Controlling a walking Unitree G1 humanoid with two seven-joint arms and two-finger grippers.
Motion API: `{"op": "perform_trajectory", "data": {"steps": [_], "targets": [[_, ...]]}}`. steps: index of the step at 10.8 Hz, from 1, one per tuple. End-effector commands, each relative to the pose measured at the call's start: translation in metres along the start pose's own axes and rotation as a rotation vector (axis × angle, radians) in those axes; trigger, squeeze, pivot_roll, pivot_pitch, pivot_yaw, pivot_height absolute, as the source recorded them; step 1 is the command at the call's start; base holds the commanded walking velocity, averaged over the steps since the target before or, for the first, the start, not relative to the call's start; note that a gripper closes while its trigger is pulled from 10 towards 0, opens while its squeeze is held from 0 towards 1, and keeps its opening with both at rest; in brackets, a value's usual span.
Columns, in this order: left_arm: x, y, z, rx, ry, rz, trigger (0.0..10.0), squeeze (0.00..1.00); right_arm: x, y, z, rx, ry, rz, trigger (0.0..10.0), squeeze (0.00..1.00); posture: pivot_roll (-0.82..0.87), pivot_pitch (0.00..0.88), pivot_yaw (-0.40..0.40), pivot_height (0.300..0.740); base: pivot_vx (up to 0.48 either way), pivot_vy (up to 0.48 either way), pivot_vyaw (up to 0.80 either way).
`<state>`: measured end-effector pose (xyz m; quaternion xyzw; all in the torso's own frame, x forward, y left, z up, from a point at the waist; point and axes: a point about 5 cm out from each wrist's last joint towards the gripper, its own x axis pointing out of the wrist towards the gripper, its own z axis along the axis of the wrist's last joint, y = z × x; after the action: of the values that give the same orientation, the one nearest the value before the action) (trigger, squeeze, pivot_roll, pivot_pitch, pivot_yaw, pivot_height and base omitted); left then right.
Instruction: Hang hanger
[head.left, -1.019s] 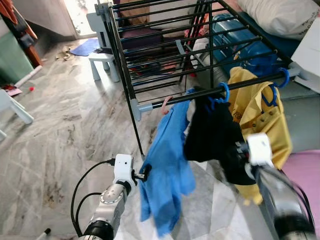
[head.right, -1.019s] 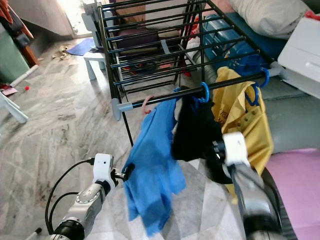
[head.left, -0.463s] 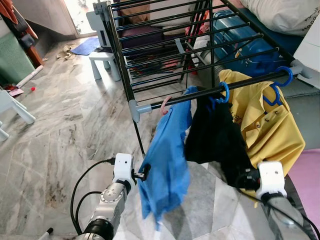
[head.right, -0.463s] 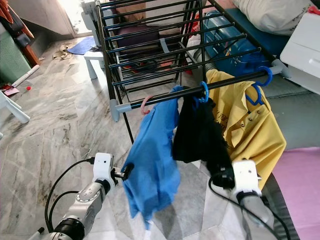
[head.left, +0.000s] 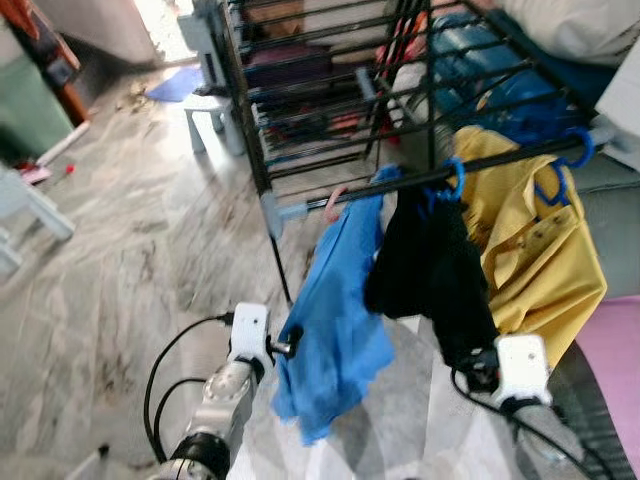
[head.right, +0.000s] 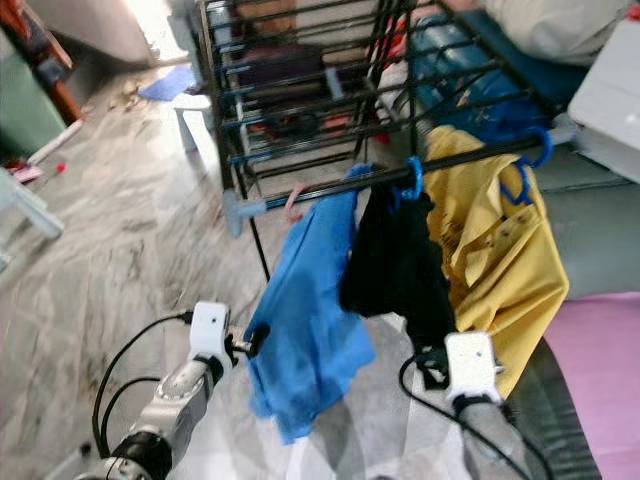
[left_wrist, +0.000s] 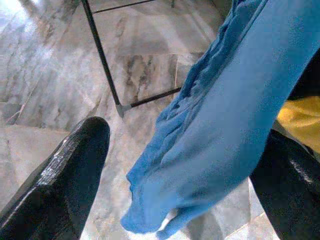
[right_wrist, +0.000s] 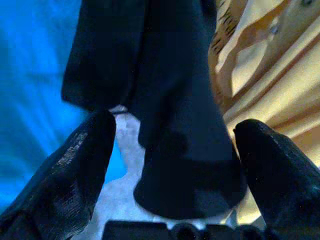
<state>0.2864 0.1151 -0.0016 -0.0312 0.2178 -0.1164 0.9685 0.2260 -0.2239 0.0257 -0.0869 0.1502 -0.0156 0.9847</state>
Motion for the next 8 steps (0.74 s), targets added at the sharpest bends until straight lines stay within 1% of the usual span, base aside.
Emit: {"op": "perform_trajectory", "data": {"steps": [1,6,8], "targets": [[-0.002,0.005,-0.005,0.007,0.018,0.016,10.0,0.0,-0.002,0.003,0.002,0.005,-0.005,0.006,10.0,0.0,-0.16,0.01,0.114,0.74,-0.281,0.0,0.0],[-0.001,0.005,-0.004,0.018,0.024,0.015,10.0,0.0,0.002,0.007,0.002,0.013,0.005,0.022,10.0,0.0,-0.16,0.004,0.118,0.74,-0.285,0.0,0.0],[-0.002,0.007,-0.007,0.023,0.033,0.024,10.0,0.0,0.005,0.015,-0.005,0.066,0.045,0.046,10.0,0.0,-0.15,0.0,0.116,0.74,-0.266,0.0,0.0]]}}
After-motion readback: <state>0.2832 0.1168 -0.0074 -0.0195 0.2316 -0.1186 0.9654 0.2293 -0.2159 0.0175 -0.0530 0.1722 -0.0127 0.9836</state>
